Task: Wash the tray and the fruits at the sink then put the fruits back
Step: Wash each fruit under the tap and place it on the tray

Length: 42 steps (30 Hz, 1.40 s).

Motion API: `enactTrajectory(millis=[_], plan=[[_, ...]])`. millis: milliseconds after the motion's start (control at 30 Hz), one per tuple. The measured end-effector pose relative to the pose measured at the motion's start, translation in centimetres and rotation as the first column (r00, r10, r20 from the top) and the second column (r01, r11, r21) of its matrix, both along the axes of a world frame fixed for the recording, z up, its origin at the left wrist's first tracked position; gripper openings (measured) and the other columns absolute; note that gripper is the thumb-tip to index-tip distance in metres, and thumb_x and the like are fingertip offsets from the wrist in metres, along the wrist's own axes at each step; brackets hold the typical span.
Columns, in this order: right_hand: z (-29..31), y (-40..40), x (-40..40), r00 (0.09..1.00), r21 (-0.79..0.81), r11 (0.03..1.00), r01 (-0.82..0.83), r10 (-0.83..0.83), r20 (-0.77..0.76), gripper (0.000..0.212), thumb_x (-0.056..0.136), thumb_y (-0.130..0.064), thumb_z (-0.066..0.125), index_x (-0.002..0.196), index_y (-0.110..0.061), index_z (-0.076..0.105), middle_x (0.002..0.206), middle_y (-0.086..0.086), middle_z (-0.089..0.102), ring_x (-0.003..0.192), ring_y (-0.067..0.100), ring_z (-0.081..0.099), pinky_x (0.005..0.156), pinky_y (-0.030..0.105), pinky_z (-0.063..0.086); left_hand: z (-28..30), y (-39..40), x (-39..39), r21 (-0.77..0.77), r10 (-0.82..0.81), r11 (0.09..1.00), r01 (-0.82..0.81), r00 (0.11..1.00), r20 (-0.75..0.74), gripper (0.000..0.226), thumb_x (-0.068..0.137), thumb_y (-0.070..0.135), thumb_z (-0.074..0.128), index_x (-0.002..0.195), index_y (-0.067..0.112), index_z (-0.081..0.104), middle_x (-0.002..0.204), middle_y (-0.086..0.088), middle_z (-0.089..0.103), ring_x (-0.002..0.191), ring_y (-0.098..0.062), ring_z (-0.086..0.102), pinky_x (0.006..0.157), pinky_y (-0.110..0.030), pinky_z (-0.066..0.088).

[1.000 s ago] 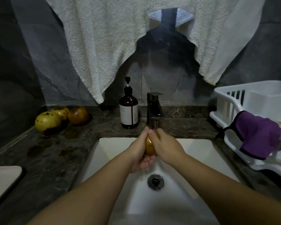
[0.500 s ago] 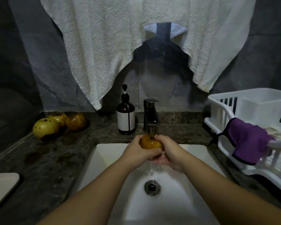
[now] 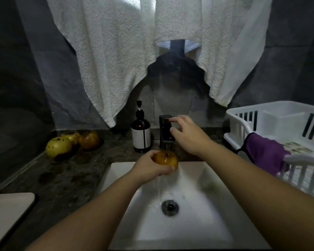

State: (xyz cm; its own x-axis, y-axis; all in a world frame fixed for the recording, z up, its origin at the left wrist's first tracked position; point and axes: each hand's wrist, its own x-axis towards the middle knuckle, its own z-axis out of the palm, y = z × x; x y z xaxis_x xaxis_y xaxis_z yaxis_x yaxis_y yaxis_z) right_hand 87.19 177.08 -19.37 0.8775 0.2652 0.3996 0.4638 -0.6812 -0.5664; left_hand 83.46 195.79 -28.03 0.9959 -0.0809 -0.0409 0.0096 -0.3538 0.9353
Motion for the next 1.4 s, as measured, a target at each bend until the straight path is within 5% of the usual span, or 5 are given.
enactTrajectory(millis=[467, 700, 833, 1267, 1400], plan=[[-0.2, -1.1, -1.7, 0.986, -0.075, 0.996, -0.042, 0.029, -0.162, 0.047, 0.107, -0.042, 0.038, 0.152, -0.031, 0.042, 0.157, 0.0, 0.041, 0.14, 0.02, 0.043, 0.105, 0.032, 0.035, 0.2, -0.3, -1.8, 0.107, 0.012, 0.994, -0.014, 1.0, 0.018, 0.109, 0.043, 0.061, 0.093, 0.139, 0.028, 0.055, 0.124, 0.009, 0.064, 0.111, -0.014, 0.064, 0.101, -0.041, 0.056], [-4.8, -4.4, -6.3, 0.983, -0.359, 0.933, 0.034, -0.096, -0.158, 0.015, 0.088, -0.017, 0.066, 0.081, -0.027, 0.058, 0.089, -0.004, 0.059, 0.084, 0.021, 0.059, 0.061, 0.027, 0.039, -0.4, -1.7, -3.5, 0.29, 0.018, 0.957, -0.017, 1.0, -0.004, 0.093, 0.054, 0.063, 0.089, 0.132, 0.03, 0.053, 0.118, 0.008, 0.06, 0.105, -0.013, 0.061, 0.092, -0.039, 0.059], [-7.4, -5.4, -8.4, 0.853, -0.682, 0.685, -0.258, -0.17, -0.493, 0.059, 0.086, -0.017, 0.073, 0.14, -0.033, 0.054, 0.135, -0.003, 0.049, 0.121, 0.025, 0.052, 0.093, 0.035, 0.048, -2.1, -2.9, -4.4, 0.571, -0.031, 0.819, 0.047, 0.999, -0.038, 0.088, 0.06, 0.064, 0.087, 0.134, 0.029, 0.054, 0.116, 0.007, 0.058, 0.101, -0.012, 0.057, 0.082, -0.032, 0.055], [-4.5, -8.2, -9.3, 0.944, -0.431, 0.897, 0.097, -0.22, -0.244, 0.014, 0.088, -0.012, 0.065, 0.09, -0.026, 0.063, 0.107, 0.002, 0.063, 0.102, 0.027, 0.062, 0.074, 0.03, 0.05, 0.2, -6.8, -4.1, 0.365, -0.001, 0.931, -0.006, 1.0, 0.019, 0.096, 0.068, 0.055, 0.091, 0.146, 0.022, 0.047, 0.122, 0.002, 0.054, 0.111, -0.021, 0.059, 0.096, -0.042, 0.058], [-3.0, -9.5, -10.6, 0.883, -0.606, 0.791, -0.089, -0.219, -0.415, 0.074, 0.088, -0.008, 0.068, 0.152, -0.034, 0.042, 0.159, 0.005, 0.035, 0.139, 0.029, 0.044, 0.1, 0.035, 0.048, 1.6, -7.9, -3.9, 0.326, -0.057, 0.945, 0.033, 0.996, 0.064, 0.095, 0.067, 0.052, 0.093, 0.145, 0.022, 0.048, 0.121, 0.004, 0.056, 0.11, -0.018, 0.058, 0.096, -0.04, 0.057]])
